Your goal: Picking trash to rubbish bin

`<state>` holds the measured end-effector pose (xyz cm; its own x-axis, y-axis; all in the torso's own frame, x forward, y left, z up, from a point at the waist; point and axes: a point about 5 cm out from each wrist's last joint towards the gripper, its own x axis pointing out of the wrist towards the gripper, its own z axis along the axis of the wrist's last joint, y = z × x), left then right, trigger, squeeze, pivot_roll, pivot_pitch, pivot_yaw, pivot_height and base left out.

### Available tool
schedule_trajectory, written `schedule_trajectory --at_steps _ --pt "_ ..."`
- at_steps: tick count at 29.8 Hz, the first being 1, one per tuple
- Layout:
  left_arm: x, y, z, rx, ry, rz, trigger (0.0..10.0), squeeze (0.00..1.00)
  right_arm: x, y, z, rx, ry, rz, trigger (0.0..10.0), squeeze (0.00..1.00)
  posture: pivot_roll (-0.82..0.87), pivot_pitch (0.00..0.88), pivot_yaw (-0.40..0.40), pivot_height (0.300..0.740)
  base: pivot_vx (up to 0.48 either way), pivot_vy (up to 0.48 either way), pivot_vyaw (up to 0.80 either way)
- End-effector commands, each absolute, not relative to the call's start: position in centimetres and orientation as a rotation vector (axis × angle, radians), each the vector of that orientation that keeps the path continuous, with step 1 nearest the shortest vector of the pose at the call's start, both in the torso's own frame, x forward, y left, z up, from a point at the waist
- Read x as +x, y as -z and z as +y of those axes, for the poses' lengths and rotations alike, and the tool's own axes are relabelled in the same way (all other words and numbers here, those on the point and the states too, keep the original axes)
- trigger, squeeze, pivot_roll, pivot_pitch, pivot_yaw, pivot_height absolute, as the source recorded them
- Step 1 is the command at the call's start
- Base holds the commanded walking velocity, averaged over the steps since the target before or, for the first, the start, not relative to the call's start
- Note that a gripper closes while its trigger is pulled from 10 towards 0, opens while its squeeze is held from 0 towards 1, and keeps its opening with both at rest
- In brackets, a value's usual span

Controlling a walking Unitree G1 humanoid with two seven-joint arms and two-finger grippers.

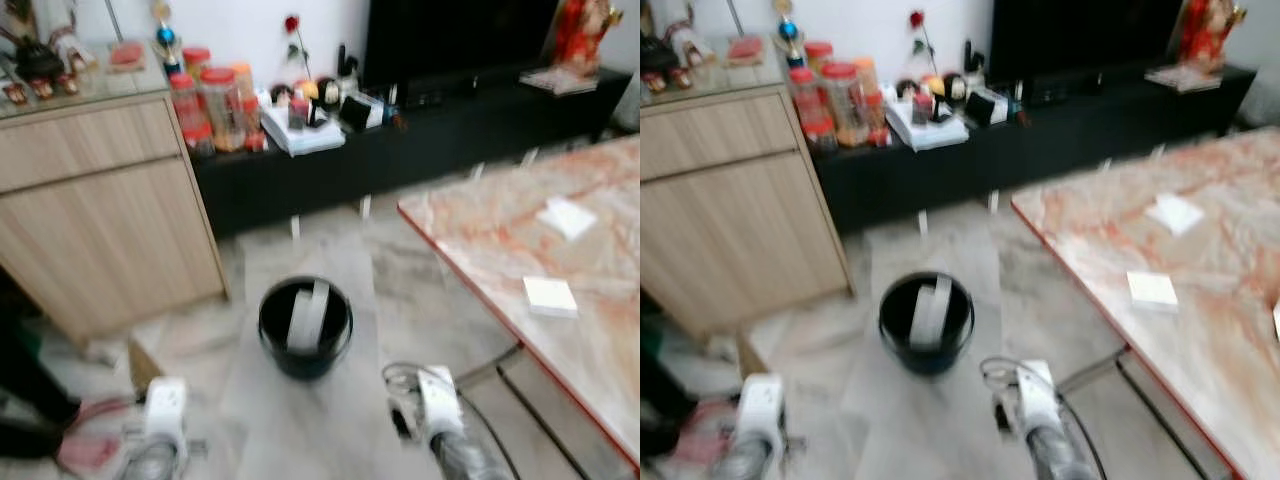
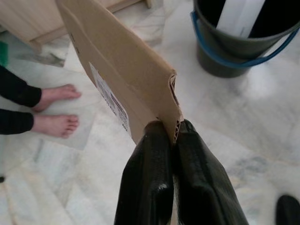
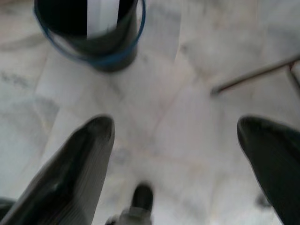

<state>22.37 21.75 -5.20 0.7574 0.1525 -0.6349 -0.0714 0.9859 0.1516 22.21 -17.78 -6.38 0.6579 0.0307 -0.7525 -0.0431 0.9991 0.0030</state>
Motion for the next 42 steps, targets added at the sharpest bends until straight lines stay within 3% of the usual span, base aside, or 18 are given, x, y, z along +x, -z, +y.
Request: schedule_trajectory --at_steps 1,12,42 --pt "22.59 4.77 22.90 0.135 -0.148 0.689 10.0 0.00 23.05 5.95 -16.37 -0.017 -0.090 0.820 10.0 0.00 0.01 0.027 -0.011 0.740 0.352 0.000 0.00" --pt "22.61 4.75 22.86 0.136 -0.148 0.686 10.0 0.00 23.00 5.97 -16.06 -0.052 -0.125 0.816 10.0 0.00 0.01 0.024 -0.010 0.740 0.355 0.000 0.47" --pt "22.89 4.63 22.67 0.135 -0.131 0.682 10.0 0.00 23.00 5.97 -15.59 -0.021 -0.136 0.807 10.0 0.00 0.00 0.000 -0.001 0.740 0.355 0.000 0.00"
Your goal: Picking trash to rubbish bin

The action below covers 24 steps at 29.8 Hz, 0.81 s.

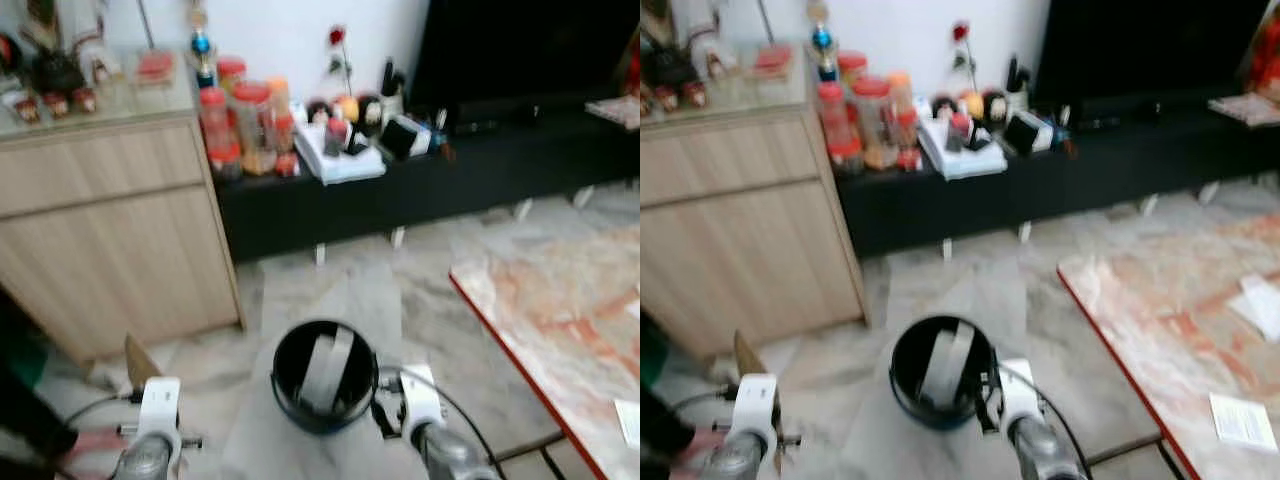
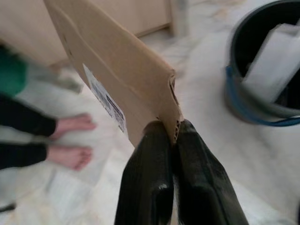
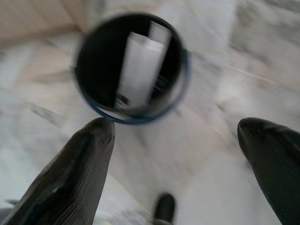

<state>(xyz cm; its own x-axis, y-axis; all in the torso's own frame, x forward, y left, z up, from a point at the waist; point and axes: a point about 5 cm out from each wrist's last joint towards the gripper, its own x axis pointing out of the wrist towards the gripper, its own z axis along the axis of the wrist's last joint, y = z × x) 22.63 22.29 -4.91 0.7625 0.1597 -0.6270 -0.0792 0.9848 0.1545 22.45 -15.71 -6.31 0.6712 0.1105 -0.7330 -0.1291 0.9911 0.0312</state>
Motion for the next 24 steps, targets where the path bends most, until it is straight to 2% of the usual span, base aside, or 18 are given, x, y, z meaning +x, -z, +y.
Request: schedule_trajectory --at_steps 1,24 --pt "22.96 4.59 22.62 0.136 -0.128 0.680 10.0 0.00 23.00 5.96 -15.58 -0.018 -0.136 0.806 10.0 0.00 0.00 0.000 -0.001 0.740 0.356 0.000 0.00" --pt "23.48 4.31 22.29 0.127 -0.110 0.665 10.0 0.00 22.99 5.96 -15.49 -0.012 -0.142 0.805 10.0 0.00 0.00 0.000 0.000 0.740 0.356 0.000 0.00"
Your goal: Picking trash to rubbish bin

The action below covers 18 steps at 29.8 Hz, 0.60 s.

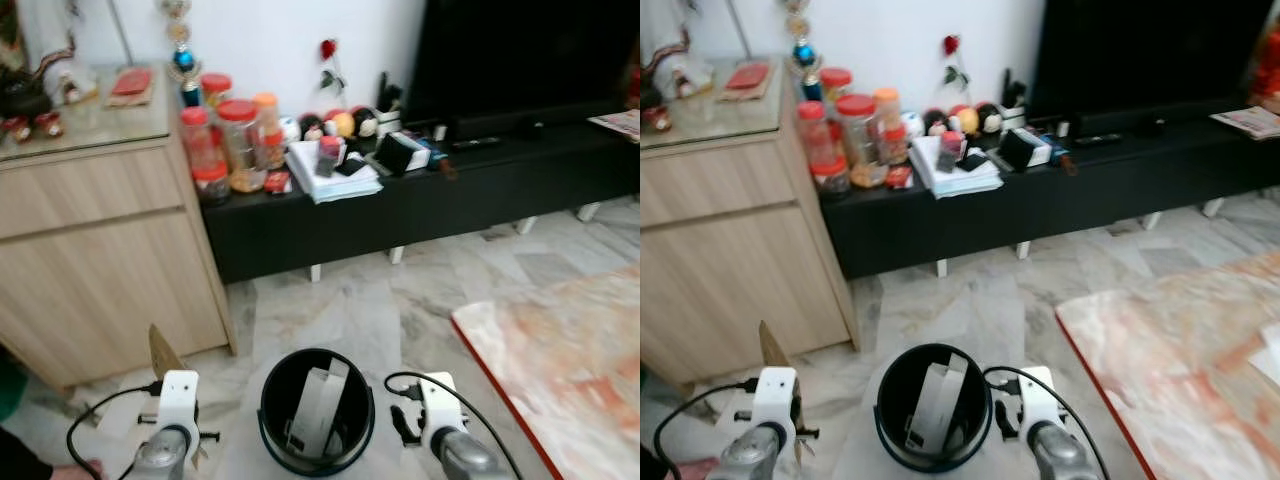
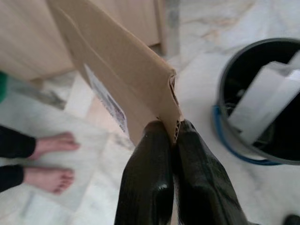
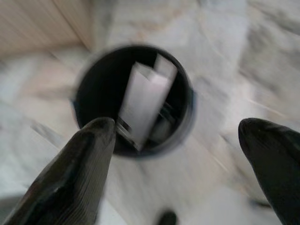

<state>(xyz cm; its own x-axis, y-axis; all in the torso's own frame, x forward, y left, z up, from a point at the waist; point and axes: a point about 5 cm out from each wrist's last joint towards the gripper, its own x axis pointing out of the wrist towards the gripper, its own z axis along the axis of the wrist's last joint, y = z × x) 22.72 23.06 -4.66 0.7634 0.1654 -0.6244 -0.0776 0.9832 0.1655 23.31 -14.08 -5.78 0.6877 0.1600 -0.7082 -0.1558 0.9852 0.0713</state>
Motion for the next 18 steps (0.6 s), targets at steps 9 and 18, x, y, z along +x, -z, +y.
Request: schedule_trajectory --at_steps 9,18 --pt "23.8 4.2 22.1 0.118 -0.094 0.658 10.0 0.00 23.1 5.9 -15.4 -0.019 -0.153 0.801 10.0 0.00 0.00 0.000 0.000 0.740 0.359 0.000 0.00" --pt "25.4 3.1 20.6 0.108 0.002 0.592 10.0 0.00 23.4 5.7 -15.3 -0.063 -0.200 0.786 10.0 0.00 0.00 0.000 -0.002 0.740 0.243 0.000 0.00"
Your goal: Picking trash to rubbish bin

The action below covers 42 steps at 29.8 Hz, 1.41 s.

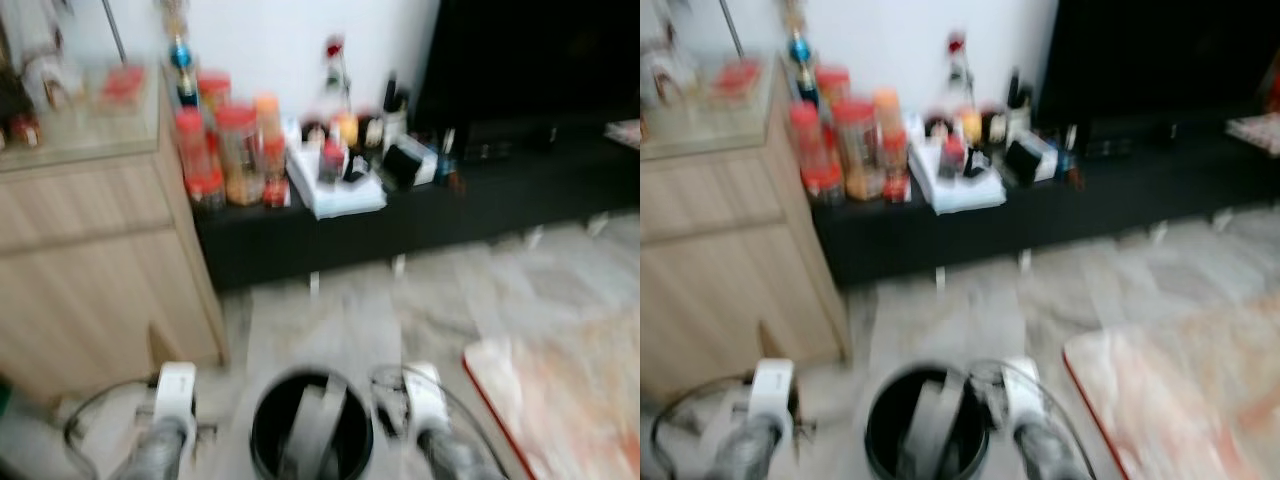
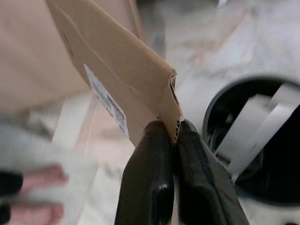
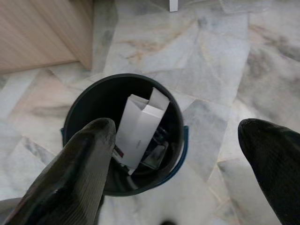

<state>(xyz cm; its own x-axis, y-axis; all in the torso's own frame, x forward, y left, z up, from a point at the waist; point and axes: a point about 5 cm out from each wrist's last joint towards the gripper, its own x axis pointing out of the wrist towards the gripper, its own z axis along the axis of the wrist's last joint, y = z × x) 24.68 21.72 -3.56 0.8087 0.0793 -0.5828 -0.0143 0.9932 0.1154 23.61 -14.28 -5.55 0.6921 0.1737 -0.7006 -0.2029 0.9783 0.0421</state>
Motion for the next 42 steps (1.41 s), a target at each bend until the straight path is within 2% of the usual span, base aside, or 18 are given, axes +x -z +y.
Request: schedule_trajectory --at_steps 1,4,14,22,26,33,36,42 --pt "25.8 3.0 20.1 0.111 0.042 0.585 10.0 0.00 23.5 5.6 -15.2 -0.077 -0.219 0.783 10.0 0.00 0.00 0.000 -0.002 0.740 0.000 0.000 0.00" --pt "26.1 2.8 19.4 0.111 0.091 0.592 10.0 0.00 23.7 5.5 -15.1 -0.101 -0.239 0.776 10.0 0.00 0.00 0.000 -0.002 0.740 0.000 0.000 0.00" --pt "28.3 1.4 14.7 0.108 0.322 0.551 10.0 0.00 25.6 3.9 -13.3 -0.128 -0.404 0.702 10.0 0.00 -0.04 0.024 -0.001 0.740 0.000 0.000 0.00" --pt "28.1 1.0 9.5 -0.053 0.600 0.564 10.0 0.00 26.6 2.9 -12.3 -0.122 -0.489 0.641 10.0 0.00 -0.08 0.058 0.003 0.740 0.000 0.000 0.00" --pt "27.7 1.0 7.9 -0.132 0.658 0.577 10.0 0.00 26.9 2.4 -12.1 -0.124 -0.507 0.606 10.0 0.00 -0.10 0.081 -0.003 0.740 0.000 0.000 0.00" --pt "27.2 1.4 7.7 -0.181 0.642 0.602 10.0 0.00 27.2 2.1 -11.8 -0.122 -0.531 0.583 10.0 0.00 -0.10 0.102 -0.012 0.740 0.000 0.000 0.00" --pt "27.1 1.7 8.4 -0.299 0.565 0.614 10.0 0.00 27.7 1.6 -11.5 -0.116 -0.551 0.556 10.0 0.00 -0.10 0.113 -0.024 0.740 0.000 0.000 0.00" --pt "27.0 2.1 9.3 -0.360 0.484 0.655 10.0 0.00 28.0 1.2 -11.3 -0.117 -0.565 0.537 10.0 0.00 -0.10 0.108 -0.027 0.740 0.000 0.000 0.00"
